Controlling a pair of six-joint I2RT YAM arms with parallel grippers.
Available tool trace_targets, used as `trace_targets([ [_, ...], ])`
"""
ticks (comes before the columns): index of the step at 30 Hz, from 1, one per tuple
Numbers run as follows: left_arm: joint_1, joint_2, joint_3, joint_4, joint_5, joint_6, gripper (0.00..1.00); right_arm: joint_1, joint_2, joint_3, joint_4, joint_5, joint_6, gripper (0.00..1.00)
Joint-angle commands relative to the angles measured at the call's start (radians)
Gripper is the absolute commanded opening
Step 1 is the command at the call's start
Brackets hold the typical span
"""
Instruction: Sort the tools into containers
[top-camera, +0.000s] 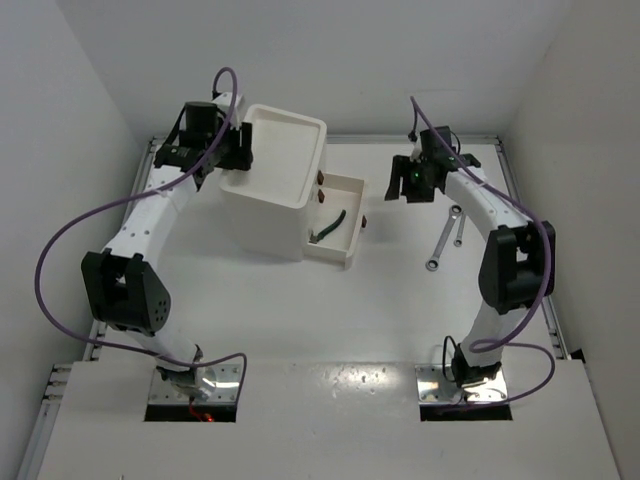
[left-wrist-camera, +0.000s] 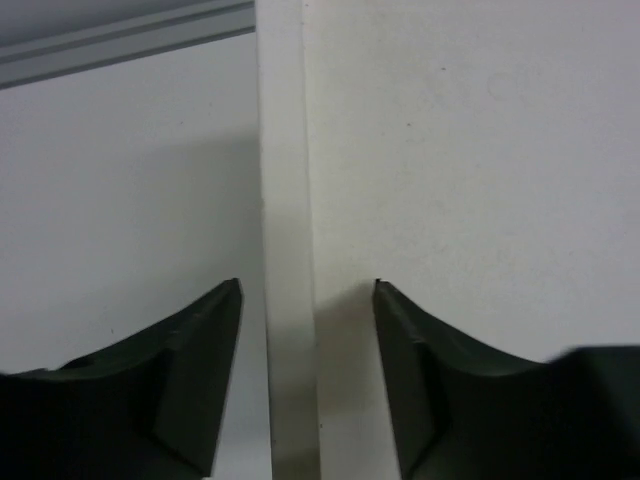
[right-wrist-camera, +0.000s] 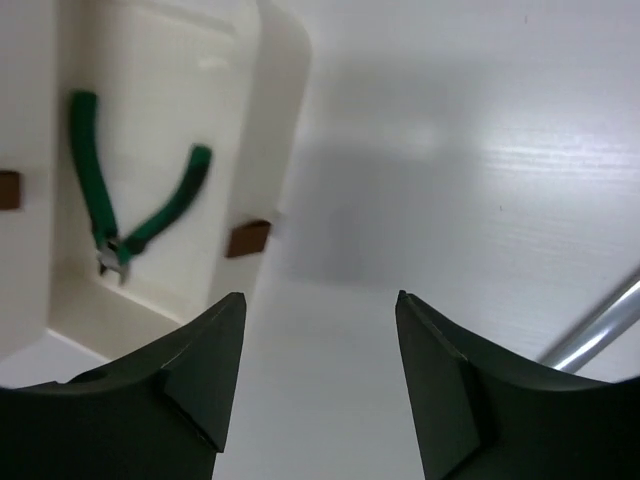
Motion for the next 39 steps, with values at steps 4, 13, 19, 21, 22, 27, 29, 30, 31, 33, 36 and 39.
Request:
trace_targets([
  [4, 0.002, -0.08, 0.045, 0.043, 0.061, 0.004, 0.8, -0.04, -0.026, -0.113, 0.069, -0.081, -0.096, 0.63],
  [13, 0.002, -0.158, 0.123, 0.14, 0.006, -0.042, 0.82, -0.04, 0.042, -0.136, 0.094, -0.068, -0.026, 0.55],
  [19, 0.002, -0.1, 0.146, 0.017, 0.001, -0.024, 0.64, -0.04, 0.111, -0.104, 0.103, -0.088, 0.01, 0.54],
  [21, 0.012, -0.091, 0.133, 0.008, 0.036, -0.015, 0.68, -0.04, 0.111, -0.09, 0.103, -0.098, 0.01, 0.54],
  [22, 0.012, -0.08, 0.132, 0.008, 0.053, -0.015, 0.69, -0.04, 0.111, -0.081, 0.103, -0.098, 0.01, 0.54],
  [27, 0.012, 0.015, 0.171, -0.035, 0.069, -0.022, 0.73, -0.04, 0.111, -0.09, 0.094, -0.098, 0.001, 0.55],
  [29, 0.012, 0.026, 0.18, -0.049, 0.057, -0.022, 0.73, -0.04, 0.111, -0.111, 0.094, -0.088, 0.001, 0.55],
  [30, 0.012, 0.041, 0.18, -0.049, 0.056, -0.022, 0.73, -0.04, 0.102, -0.111, 0.103, -0.088, 0.001, 0.56],
  [31, 0.012, 0.059, 0.18, -0.059, 0.046, -0.022, 0.73, -0.04, 0.102, -0.111, 0.103, -0.088, 0.001, 0.58],
  [33, 0.012, 0.085, 0.207, -0.09, 0.037, -0.022, 0.73, -0.04, 0.102, -0.122, 0.103, -0.078, 0.001, 0.59],
  [36, 0.012, 0.104, 0.208, -0.099, 0.037, -0.022, 0.63, -0.04, 0.111, -0.122, 0.103, -0.069, 0.01, 0.59],
  [39, 0.012, 0.115, 0.208, -0.099, 0.037, -0.013, 0.37, -0.04, 0.122, -0.131, 0.103, -0.069, 0.022, 0.58],
])
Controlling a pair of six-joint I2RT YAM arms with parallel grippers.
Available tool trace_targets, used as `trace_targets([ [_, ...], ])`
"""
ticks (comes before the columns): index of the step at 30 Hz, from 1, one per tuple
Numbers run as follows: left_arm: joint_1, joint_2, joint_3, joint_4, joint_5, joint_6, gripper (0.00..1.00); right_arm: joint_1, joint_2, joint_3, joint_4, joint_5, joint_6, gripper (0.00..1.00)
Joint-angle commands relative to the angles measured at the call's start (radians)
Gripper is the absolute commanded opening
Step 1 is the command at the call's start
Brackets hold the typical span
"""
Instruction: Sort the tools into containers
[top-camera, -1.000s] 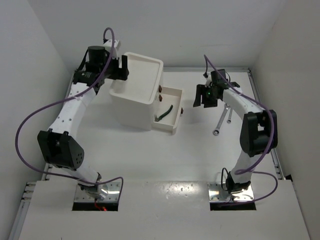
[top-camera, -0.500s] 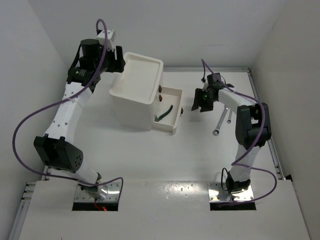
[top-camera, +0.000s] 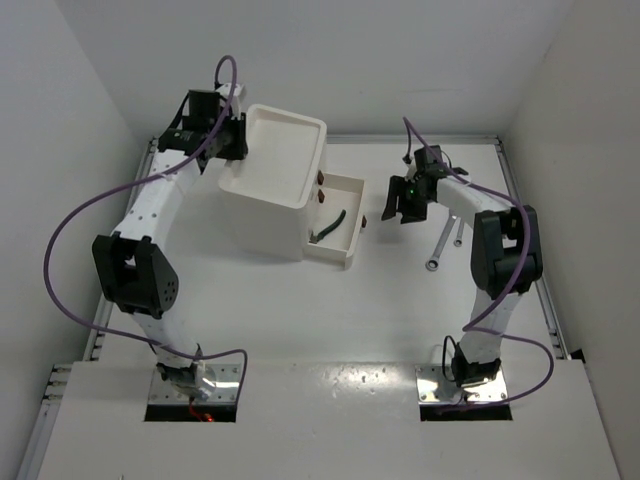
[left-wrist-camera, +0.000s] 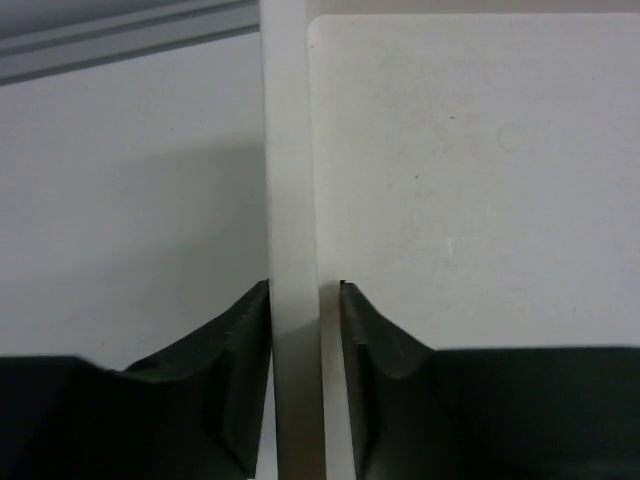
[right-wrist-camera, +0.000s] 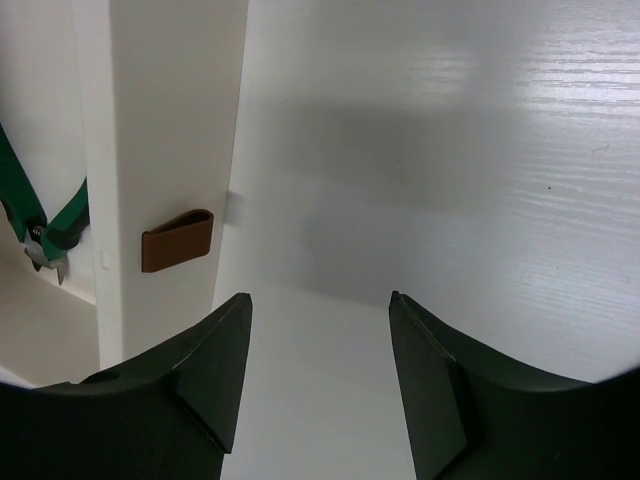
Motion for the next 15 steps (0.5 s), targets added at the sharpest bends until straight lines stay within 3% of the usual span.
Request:
trace_targets([
  [1, 0.006, -0.007, 0.036, -0.013, 0.009, 0.002, 0.29, -0.004, 0.005, -0.013, 0.031, 0.012, 0.043, 0.56],
  [2, 0.006, -0.007, 0.036, -0.013, 0.009, 0.002, 0.15, -0.004, 0.014, -0.013, 0.042, 0.0, 0.044, 0.54],
  [5, 0.006, 0.002, 0.016, -0.013, 0.009, 0.002, 0.0, 0.014, 0.054, -0.013, 0.042, -0.022, 0.083, 0.43],
  [10, 0.006, -0.007, 0.006, -0.013, -0.001, 0.002, 0.0, 0.035, 0.126, 0.019, 0.06, -0.04, 0.143, 0.22],
  [15, 0.006, -0.025, -0.021, -0.013, 0.01, -0.007, 0.0, 0.054, 0.189, 0.083, 0.083, -0.127, 0.241, 0.18],
])
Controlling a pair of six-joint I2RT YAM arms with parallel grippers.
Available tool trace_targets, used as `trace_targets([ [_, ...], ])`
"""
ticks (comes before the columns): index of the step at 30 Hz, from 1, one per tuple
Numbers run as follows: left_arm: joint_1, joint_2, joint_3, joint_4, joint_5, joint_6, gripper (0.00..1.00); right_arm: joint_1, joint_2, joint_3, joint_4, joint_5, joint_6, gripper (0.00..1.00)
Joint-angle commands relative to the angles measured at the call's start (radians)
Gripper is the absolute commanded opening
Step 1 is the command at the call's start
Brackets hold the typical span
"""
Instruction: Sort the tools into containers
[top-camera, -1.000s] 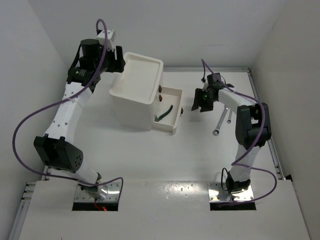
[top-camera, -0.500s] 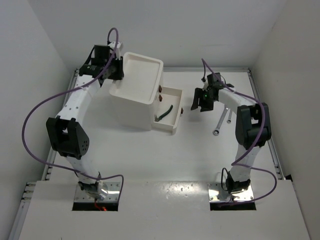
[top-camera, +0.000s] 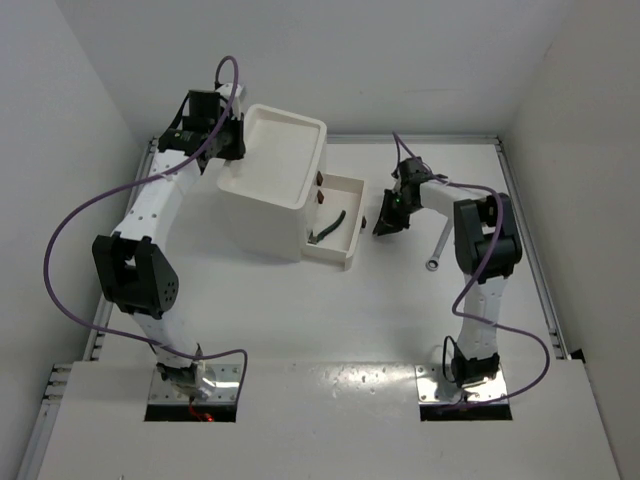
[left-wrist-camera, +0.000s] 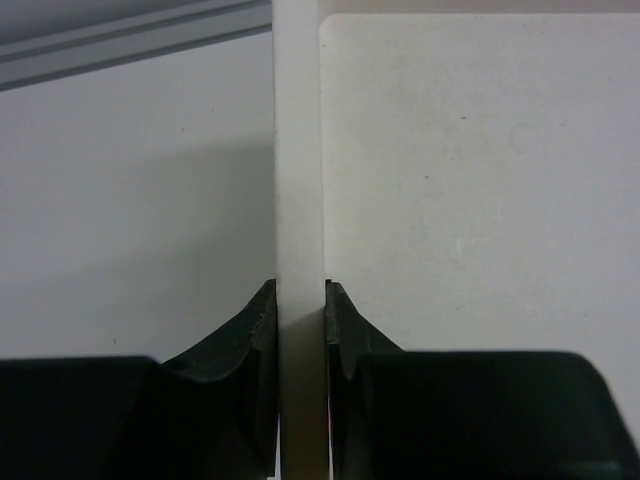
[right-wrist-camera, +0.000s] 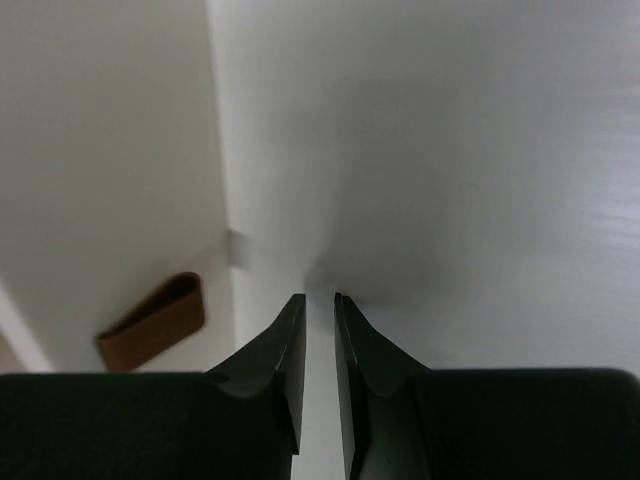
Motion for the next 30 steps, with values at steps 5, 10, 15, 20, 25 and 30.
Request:
trace_targets([
  [5, 0.0, -0.036, -0.048, -0.01, 0.054, -0.02, 0.0, 0.045, 0.056, 0.09, 0.116, -0.189, 0.168, 0.22],
  [10, 0.0, -0.045, -0.07, -0.01, 0.072, -0.029, 0.0, 0.084, 0.074, 0.108, 0.164, -0.253, 0.215, 0.24],
  [15, -0.009, -0.054, -0.099, -0.01, 0.081, -0.038, 0.0, 0.128, 0.104, 0.2, 0.164, -0.272, 0.224, 0.25],
  [20, -0.019, -0.064, -0.122, -0.01, 0.092, -0.038, 0.0, 0.148, 0.133, 0.255, 0.184, -0.272, 0.234, 0.25],
  [25, -0.019, -0.064, -0.122, -0.001, 0.092, -0.038, 0.0, 0.179, 0.191, 0.305, 0.204, -0.292, 0.252, 0.27],
  [30, -0.019, -0.064, -0.122, -0.001, 0.101, -0.038, 0.0, 0.197, 0.228, 0.323, 0.224, -0.327, 0.283, 0.27],
])
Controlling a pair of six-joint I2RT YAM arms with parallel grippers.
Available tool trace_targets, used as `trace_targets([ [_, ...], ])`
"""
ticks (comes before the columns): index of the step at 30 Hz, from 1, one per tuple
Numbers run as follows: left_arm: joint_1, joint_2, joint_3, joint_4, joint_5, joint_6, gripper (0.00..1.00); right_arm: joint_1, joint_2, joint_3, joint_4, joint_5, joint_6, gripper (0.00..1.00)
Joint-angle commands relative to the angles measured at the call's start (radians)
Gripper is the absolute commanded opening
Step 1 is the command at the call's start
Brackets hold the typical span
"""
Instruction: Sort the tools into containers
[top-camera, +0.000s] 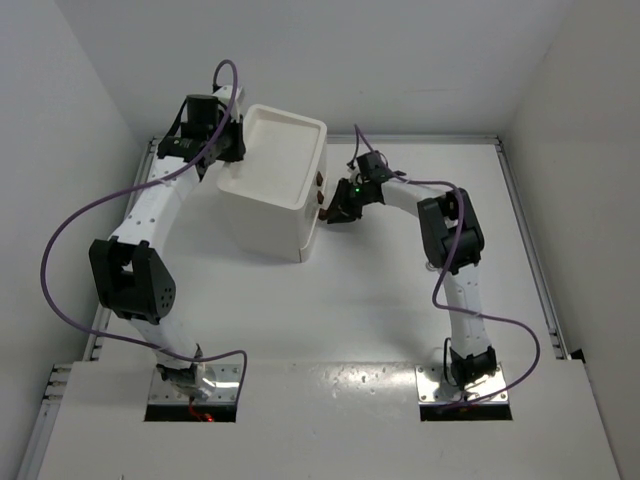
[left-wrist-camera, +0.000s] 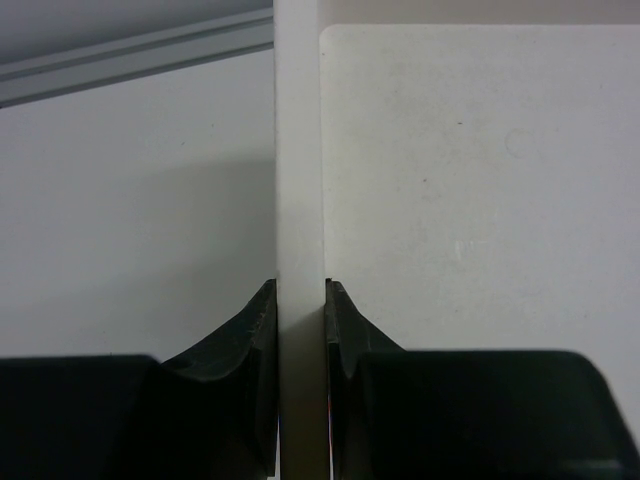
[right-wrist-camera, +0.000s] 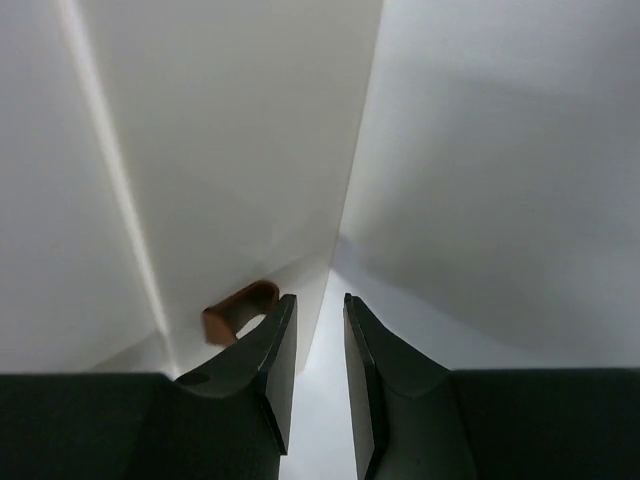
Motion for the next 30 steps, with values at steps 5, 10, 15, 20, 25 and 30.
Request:
trace_targets([
  [5, -0.017, -0.021, -0.042, -0.096, 0.097, -0.035, 0.0, 0.035, 0.023, 0.045, 0.084, -0.086, 0.059, 0.27],
  [10, -0.017, -0.021, -0.042, -0.096, 0.122, -0.055, 0.0, 0.016, -0.023, 0.024, 0.114, -0.106, 0.059, 0.28],
  [15, -0.037, -0.011, -0.042, -0.087, 0.122, -0.084, 0.0, 0.007, -0.023, 0.05, 0.155, -0.158, 0.08, 0.29],
  [20, -0.07, -0.011, -0.063, -0.077, 0.151, -0.156, 0.0, 0.016, -0.002, 0.104, 0.166, -0.158, 0.08, 0.31],
  [25, -0.111, 0.008, -0.072, -0.066, 0.127, -0.228, 0.0, -0.02, -0.058, 0.047, 0.143, -0.123, 0.07, 0.42],
  [30, -0.122, 0.031, -0.072, -0.057, 0.126, -0.284, 0.0, -0.077, -0.155, 0.015, 0.069, -0.012, -0.015, 0.52],
])
